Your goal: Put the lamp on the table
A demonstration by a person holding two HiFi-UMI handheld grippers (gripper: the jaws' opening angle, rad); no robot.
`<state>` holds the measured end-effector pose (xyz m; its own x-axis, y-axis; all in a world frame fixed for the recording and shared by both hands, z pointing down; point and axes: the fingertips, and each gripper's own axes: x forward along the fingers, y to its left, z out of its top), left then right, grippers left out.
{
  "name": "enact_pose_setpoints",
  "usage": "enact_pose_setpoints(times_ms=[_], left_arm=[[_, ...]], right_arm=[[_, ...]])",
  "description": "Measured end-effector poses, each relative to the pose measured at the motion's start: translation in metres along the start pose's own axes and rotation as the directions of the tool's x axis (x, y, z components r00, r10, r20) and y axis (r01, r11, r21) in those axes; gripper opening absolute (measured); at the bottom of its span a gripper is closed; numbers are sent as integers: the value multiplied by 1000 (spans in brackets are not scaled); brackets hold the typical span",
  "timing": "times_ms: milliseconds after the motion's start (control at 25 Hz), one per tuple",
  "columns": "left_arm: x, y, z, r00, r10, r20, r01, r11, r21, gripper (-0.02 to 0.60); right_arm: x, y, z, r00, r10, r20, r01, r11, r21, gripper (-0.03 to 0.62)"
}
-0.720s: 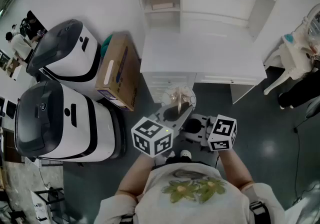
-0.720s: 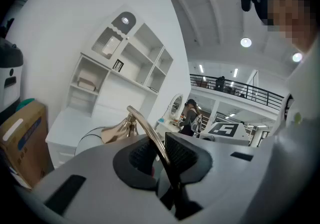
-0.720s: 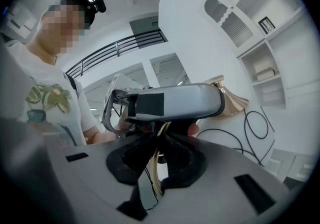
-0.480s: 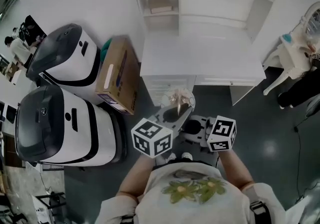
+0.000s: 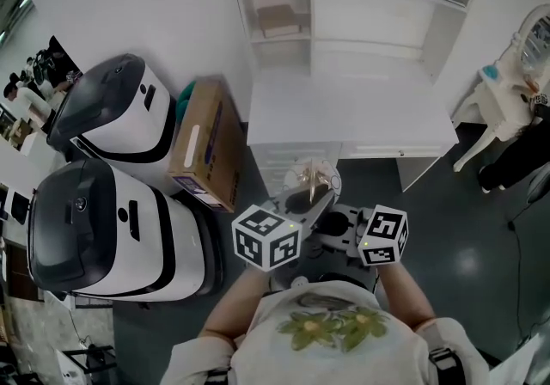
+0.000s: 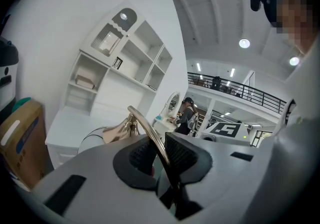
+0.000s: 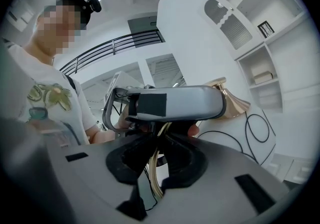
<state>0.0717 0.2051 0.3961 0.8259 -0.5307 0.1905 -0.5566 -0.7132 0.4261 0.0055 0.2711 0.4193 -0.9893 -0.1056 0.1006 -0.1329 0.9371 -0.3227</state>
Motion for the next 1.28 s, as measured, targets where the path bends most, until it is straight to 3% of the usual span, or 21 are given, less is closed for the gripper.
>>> enact_pose_setpoints(times_ms=[320,720,1280], left_arm=[[-2,19,7,1000,-9,3,9,1000,12,72],[11,70,34,999,27,20,-27,1000,-11,72],[50,131,101,997,53,61,-55,998,23,72]], right_arm=[[15,-15,4,1000,-19,7,19,1000,-14,78],[37,-61,23,1000,30,-9,-30,1000,-6,77],[51,-140,77,997,75,1,-75,995,-67,78]])
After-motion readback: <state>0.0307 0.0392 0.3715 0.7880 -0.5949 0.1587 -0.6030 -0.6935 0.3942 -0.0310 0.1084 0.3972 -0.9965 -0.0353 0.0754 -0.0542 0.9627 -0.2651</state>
